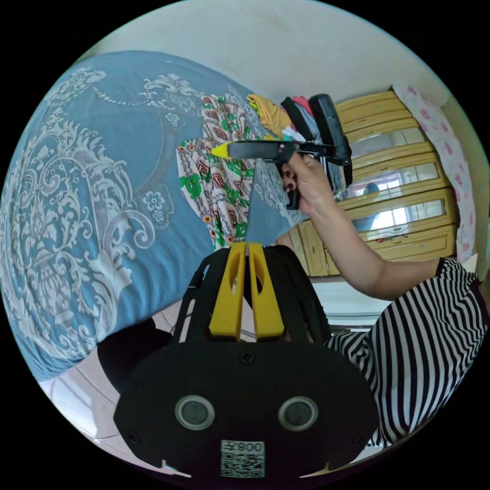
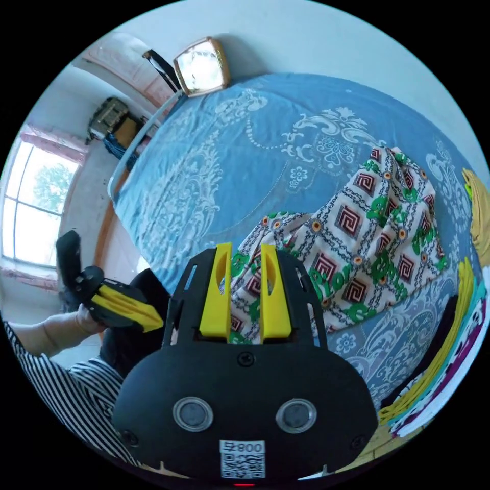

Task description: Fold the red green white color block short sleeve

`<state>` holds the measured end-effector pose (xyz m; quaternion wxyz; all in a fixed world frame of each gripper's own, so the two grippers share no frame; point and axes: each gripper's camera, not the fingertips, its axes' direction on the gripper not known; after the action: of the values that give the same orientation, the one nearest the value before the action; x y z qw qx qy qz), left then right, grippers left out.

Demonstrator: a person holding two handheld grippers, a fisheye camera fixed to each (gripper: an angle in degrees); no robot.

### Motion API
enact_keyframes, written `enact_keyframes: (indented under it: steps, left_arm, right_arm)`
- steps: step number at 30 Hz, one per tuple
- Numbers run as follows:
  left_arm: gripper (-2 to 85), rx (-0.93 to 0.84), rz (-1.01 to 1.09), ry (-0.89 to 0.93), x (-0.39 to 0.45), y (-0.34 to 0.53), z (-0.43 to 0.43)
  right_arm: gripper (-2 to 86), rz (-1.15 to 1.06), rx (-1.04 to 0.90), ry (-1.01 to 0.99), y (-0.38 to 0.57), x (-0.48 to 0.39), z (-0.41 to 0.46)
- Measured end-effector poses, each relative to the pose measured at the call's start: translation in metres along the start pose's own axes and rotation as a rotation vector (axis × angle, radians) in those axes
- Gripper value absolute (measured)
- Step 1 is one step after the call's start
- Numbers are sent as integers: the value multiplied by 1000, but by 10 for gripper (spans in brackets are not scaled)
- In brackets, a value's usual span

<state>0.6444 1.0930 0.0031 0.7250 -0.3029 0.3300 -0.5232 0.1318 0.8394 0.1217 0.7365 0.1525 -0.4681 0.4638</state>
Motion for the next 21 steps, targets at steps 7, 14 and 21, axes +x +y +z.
enact_keyframes:
  steps: [7,14,21]
  left_arm:
    - [2,51,-51,41,21,-19,-15]
    - [3,134,-86,56,53,-36,-33]
    - [12,121,39,48,112,-100,-26]
  right_arm:
    - [20,36,-93,178,-17,6,20]
    - [3,64,196,-112,58,38,-83]
    - [1,377,566,-231,230,136,-199]
